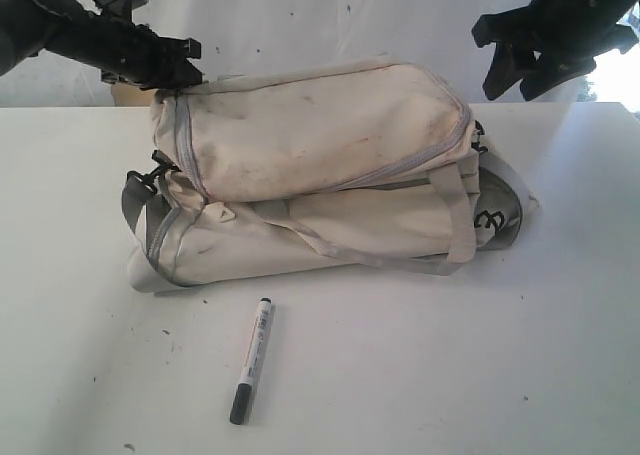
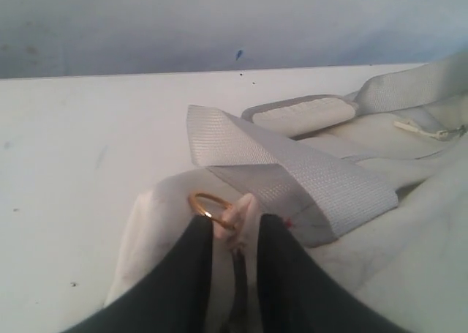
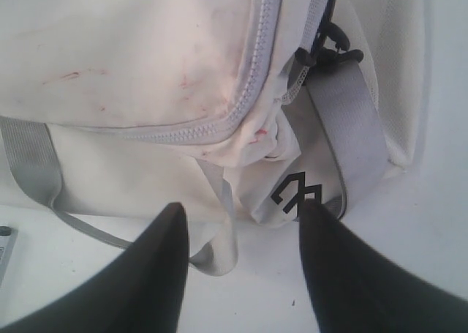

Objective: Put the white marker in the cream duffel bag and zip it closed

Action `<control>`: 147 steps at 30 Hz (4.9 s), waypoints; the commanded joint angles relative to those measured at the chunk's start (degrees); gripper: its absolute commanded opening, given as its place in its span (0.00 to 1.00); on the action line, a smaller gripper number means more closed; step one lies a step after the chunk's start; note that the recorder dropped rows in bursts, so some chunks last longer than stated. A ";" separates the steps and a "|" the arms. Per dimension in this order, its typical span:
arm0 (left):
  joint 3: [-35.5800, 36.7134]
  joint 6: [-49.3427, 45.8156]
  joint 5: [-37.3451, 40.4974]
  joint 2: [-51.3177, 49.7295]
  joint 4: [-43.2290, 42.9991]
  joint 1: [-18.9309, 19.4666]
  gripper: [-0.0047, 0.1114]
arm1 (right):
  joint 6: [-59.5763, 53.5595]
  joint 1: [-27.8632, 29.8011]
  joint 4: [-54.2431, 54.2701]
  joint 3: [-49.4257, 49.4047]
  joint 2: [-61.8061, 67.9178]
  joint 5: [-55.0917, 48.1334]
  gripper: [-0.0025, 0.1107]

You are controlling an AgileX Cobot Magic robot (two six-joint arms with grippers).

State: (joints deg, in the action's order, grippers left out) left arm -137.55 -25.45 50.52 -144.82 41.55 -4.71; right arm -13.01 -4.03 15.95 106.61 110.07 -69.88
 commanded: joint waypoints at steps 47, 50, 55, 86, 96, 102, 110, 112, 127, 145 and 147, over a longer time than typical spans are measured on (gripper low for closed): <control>0.87 -39.90 19.45 6.38 10.42 -0.49 0.38 | 0.15 0.02 0.69 0.17 -0.64 -0.08 0.39; 0.87 -39.14 19.45 6.38 9.91 -1.01 0.55 | 0.05 0.02 0.68 0.17 -0.64 -0.08 0.39; 0.87 -35.88 19.45 6.53 9.36 -1.23 0.61 | -0.46 0.02 1.77 0.17 -0.64 -0.08 0.39; 0.87 21.26 15.89 8.90 -6.96 4.56 0.61 | -17.21 -8.48 15.40 -0.03 1.43 3.74 0.39; 0.87 32.21 9.98 3.53 4.43 4.56 0.61 | -31.91 -11.41 18.13 -0.03 6.58 10.17 0.39; 0.87 32.14 9.44 0.82 6.56 4.28 0.61 | -36.24 -13.32 18.40 -0.03 6.67 17.05 0.39; 0.87 26.44 9.64 0.41 7.23 3.16 0.28 | -38.33 -16.11 20.09 -0.03 8.59 19.91 0.41; 0.87 25.96 10.14 0.41 7.23 3.16 0.12 | -38.41 -16.67 20.70 -0.03 9.38 20.73 0.44; 0.87 10.13 19.45 0.41 17.31 3.16 0.04 | -48.25 -25.54 26.95 -0.03 14.76 40.42 0.49; 0.87 8.52 19.45 0.41 27.53 3.40 0.04 | -48.47 -27.59 28.09 -0.03 17.00 52.54 0.47; 0.87 8.52 19.45 0.41 27.53 3.40 0.04 | -48.64 -28.22 28.09 -0.03 17.58 52.99 0.47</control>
State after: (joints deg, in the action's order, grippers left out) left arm -136.69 -16.58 69.05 -144.72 66.04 -1.15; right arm -60.99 -31.34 43.63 106.61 126.83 -17.80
